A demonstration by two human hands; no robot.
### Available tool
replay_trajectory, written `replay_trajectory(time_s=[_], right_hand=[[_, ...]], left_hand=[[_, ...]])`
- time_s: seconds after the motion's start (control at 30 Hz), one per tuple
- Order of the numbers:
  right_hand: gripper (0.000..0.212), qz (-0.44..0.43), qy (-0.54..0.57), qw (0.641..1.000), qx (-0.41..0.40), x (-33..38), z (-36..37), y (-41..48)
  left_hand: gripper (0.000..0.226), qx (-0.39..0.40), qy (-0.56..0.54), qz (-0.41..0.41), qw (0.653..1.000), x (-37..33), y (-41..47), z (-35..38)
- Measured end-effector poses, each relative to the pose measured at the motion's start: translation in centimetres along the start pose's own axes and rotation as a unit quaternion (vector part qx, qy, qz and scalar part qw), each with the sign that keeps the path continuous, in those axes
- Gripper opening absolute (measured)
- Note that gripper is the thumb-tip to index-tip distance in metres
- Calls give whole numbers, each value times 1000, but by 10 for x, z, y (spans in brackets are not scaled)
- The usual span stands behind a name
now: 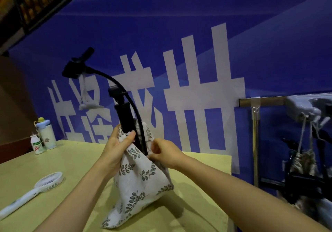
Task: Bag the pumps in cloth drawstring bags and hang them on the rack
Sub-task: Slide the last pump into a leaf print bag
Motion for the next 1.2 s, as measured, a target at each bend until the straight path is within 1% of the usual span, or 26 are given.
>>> replay_trajectory(time_s=[0.1, 0.13, 0.17, 0.2, 0.23, 0.27, 0.33, 0.4, 0.43, 0.47, 0.5, 0.53, 0.57, 0.6, 0.67, 0.73, 0.77, 0.8, 0.83, 0.87, 0.9, 0.97, 1.0, 1.07, 1.13, 1.2], right_hand=[[19, 1, -26, 999, 43, -14, 14, -3], [15, 9, -19, 999, 50, -18, 16, -2], [13, 29, 5, 999, 46, -25, 15, -1], [13, 67, 52, 996, 28, -34, 10, 0], [15, 118, 119, 986, -3, -47, 2, 2], [15, 171, 201, 964, -41, -60, -8, 1], [18, 238, 366, 894, -106, -77, -22, -1], [19, 260, 464, 836, -137, -75, -29, -4], [19, 262, 501, 812, -143, -71, -31, -4], [20, 257, 536, 792, -137, -66, -32, -4], [22, 248, 562, 781, -117, -57, -32, -4], [24, 236, 568, 783, -92, -50, -32, -3], [26, 228, 544, 805, -69, -46, -33, -2], [29, 225, 488, 842, -50, -44, -35, -2], [33, 217, 340, 914, -44, -42, -43, -3], [24, 164, 212, 959, -88, -34, -54, -4], [26, 124, 138, 973, -135, -26, -64, -8], [32, 84, 68, 976, -187, -18, -74, -13], [38, 42, 14, 972, -232, -8, -83, -19], [40, -5, -26, 967, -253, 4, -87, -22], [41, -35, -53, 968, -245, 12, -86, -23], [43, -48, -108, 973, -198, 17, -79, -21], [40, -46, -152, 970, -184, 17, -77, -23], [27, -41, -222, 954, -196, 14, -82, -27], [13, -27, -217, 951, -219, 8, -94, -34], [12, -5, -146, 960, -241, 0, -110, -41]], left_hand=[[63, 9, -36, 7, 999, -5, 1, -5], [66, 10, -42, 5, 999, -6, 0, -5], [65, 9, -39, 7, 999, -6, 0, -8], [61, 4, -38, 7, 999, -6, 0, -10], [54, -4, -28, 9, 1000, -6, 0, -14], [45, -20, -6, 8, 1000, -5, 1, -20], [32, -54, 81, 11, 995, -3, 2, -30], [33, -71, 186, 16, 980, 1, 2, -34], [35, -81, 215, 17, 973, 4, 2, -34], [38, -90, 231, 24, 969, 6, 2, -32], [40, -99, 238, 31, 966, 6, 1, -29], [40, -104, 234, 39, 966, 5, 1, -25], [40, -109, 226, 48, 967, 5, 2, -21], [39, -116, 222, 53, 967, 4, 2, -19], [42, -132, 235, 56, 961, 3, 2, -14], [43, -140, 236, 58, 960, 3, 1, -10], [41, -142, 230, 56, 961, 4, 1, -7], [39, -142, 224, 56, 963, 4, 1, -3], [39, -142, 223, 54, 963, 5, 2, 1], [41, -143, 228, 53, 962, 5, 3, 4], [41, -143, 230, 50, 961, 6, 4, 7], [39, -138, 220, 43, 965, 5, 2, 16], [37, -131, 216, 42, 967, 5, 0, 21], [32, -110, 212, 51, 970, 1, -4, 34], [33, -90, 222, 51, 970, -5, -8, 50], [43, -81, 241, 46, 966, -12, -11, 64]])
Point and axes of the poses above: each hand's wrist, its own y-axis towards the middle knuckle, its own z-axis out of the palm, x = y × z, the point moved 9 cm from there along y, towards the middle knuckle, and after that the axes turned 8 degrees about -y, right-handed, at the moved point
